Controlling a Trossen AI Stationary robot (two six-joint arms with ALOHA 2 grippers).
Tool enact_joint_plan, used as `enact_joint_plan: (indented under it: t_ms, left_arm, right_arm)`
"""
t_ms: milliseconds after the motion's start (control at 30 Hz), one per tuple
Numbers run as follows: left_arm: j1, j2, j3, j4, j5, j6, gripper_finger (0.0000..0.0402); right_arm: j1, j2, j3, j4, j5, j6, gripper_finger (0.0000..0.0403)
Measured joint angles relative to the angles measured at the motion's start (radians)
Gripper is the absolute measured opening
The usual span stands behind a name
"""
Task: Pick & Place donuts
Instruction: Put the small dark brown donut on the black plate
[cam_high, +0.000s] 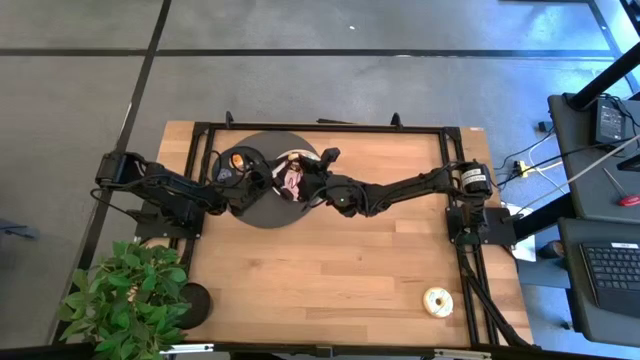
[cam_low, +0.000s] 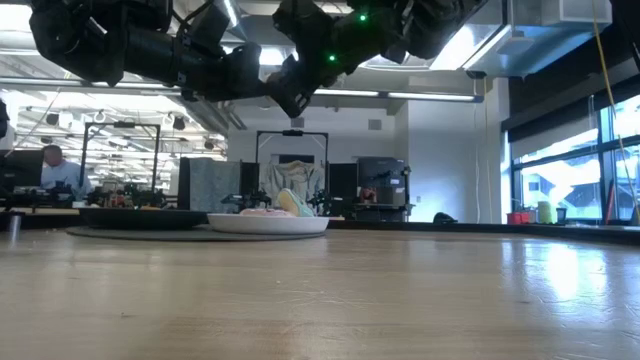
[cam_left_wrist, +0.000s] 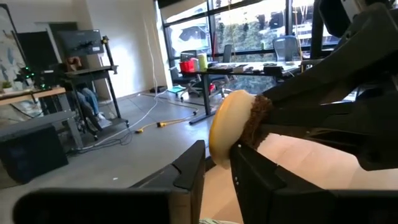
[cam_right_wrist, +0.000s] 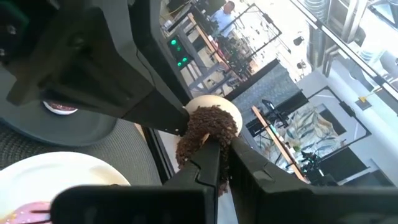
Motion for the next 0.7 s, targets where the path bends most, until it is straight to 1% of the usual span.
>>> enact_joint_plan:
  t_ms: [200, 267, 333, 467, 600, 667, 700]
  left_arm:
    - [-0.001, 0.000, 0.000, -0.002, 0.003, 0.000, 0.0024]
    - [-0.004, 0.000, 0.000, -0.002, 0.019, 0.000, 0.0010]
    - [-0.008, 0.000, 0.000, -0.002, 0.025, -0.001, 0.0005]
    - [-0.018, -0.008, 0.003, -0.004, 0.012, -0.002, 0.0004]
    - [-0.019, -0.027, 0.003, -0.006, 0.019, -0.014, 0.0003]
    - [-0.019, -0.050, 0.003, -0.038, 0.006, -0.015, 0.0003]
    - [-0.019, -0.067, 0.003, -0.069, -0.015, -0.015, 0.0003]
  right_arm:
    - [0.001, 0.000, 0.000, -0.028, 0.000, -0.004, 0.0028]
    - [0.001, 0.000, 0.000, -0.029, 0.020, -0.003, 0.0030]
    - [-0.001, -0.004, 0.000, -0.031, 0.046, 0.003, 0.0040]
    - [-0.002, -0.041, 0.000, -0.076, 0.052, 0.010, 0.0080]
    - [-0.002, -0.098, 0.000, -0.197, -0.036, 0.113, 0.0127]
    - [-0.002, -0.124, 0.000, -0.254, -0.042, 0.117, 0.0149]
    - [-0.002, -0.141, 0.000, -0.297, -0.029, 0.125, 0.0159]
